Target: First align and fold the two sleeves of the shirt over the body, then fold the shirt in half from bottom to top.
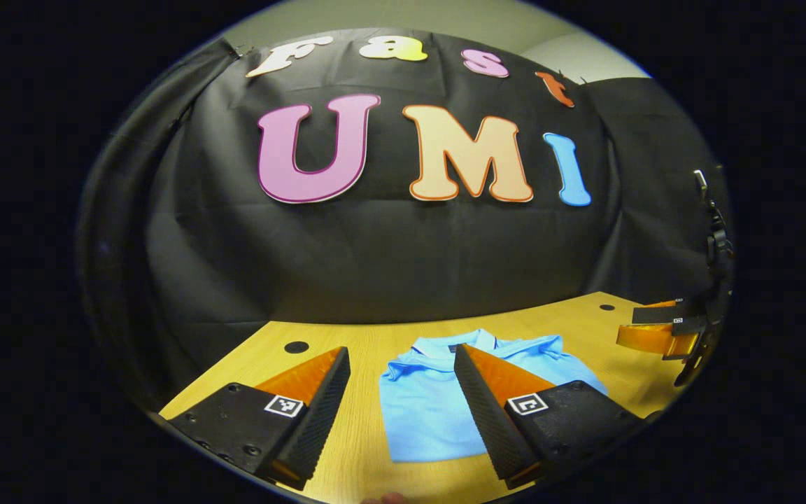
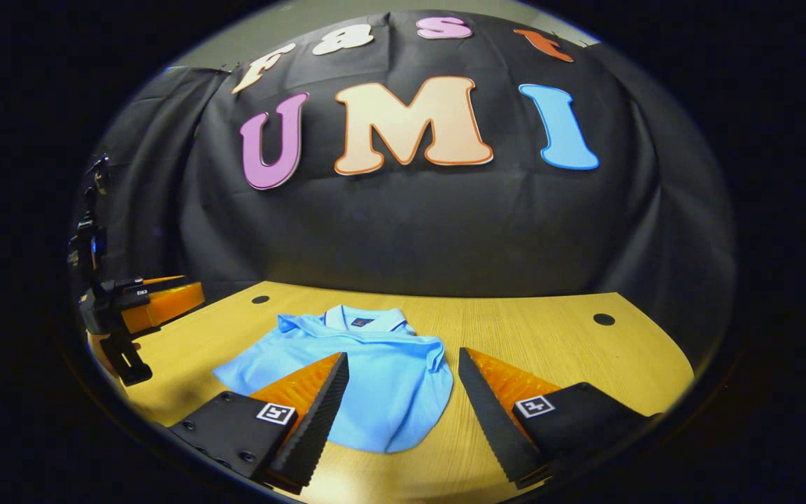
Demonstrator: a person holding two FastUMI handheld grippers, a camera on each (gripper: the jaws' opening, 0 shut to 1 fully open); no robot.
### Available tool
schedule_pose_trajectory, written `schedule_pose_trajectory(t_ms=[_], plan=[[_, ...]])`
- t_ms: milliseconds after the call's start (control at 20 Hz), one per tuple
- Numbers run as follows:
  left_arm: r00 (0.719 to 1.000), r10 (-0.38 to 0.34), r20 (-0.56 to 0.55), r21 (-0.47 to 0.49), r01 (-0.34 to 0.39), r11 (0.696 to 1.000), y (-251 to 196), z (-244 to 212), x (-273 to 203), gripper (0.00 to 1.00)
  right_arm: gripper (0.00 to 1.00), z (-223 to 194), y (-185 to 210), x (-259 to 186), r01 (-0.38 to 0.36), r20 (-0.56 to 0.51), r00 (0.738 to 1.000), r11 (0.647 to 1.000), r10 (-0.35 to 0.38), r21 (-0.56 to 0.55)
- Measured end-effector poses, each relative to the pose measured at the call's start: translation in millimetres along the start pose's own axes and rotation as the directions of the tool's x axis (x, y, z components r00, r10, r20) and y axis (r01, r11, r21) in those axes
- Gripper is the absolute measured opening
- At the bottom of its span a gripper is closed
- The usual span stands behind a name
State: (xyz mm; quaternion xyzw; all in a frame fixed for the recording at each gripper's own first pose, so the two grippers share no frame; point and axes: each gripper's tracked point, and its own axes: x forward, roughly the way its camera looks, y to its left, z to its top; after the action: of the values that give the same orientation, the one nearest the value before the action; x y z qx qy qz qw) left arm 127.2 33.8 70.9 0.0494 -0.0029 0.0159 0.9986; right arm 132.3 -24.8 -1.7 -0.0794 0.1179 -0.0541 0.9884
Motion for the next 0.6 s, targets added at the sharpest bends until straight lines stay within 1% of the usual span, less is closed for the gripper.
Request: schedule_pose_trajectory(t_ms=[150, 300, 450, 600], plan=[[0.999, -0.036, 0.039, -0.005, 0.037, 0.999, -21.2, -2.0, -45.6, 0.9, 0.98, -6.9, 7.4, -49.4, -0.029, 0.044, 0.999, 1.0, 0.029, 0.008], [0.995, -0.086, 0.052, 0.011, 0.086, 0.996, -43.0, -7.1, -79.3, 0.9, 0.98, -15.3, 6.1, -84.7, -0.027, 0.086, 0.996, 1.0, 0.028, -0.003], [0.991, -0.123, 0.051, -0.006, 0.123, 0.992, -59.2, -17.9, -100.5, 0.9, 0.98, -22.2, 2.6, -107.1, -0.011, 0.133, 0.991, 1.0, 0.014, -0.022], [0.988, -0.146, 0.046, -0.044, 0.148, 0.988, -71.4, -27.6, -108.0, 0.9, 0.98, -24.0, 6.8, -120.5, -0.036, 0.16, 0.987, 0.999, 0.034, 0.012]])
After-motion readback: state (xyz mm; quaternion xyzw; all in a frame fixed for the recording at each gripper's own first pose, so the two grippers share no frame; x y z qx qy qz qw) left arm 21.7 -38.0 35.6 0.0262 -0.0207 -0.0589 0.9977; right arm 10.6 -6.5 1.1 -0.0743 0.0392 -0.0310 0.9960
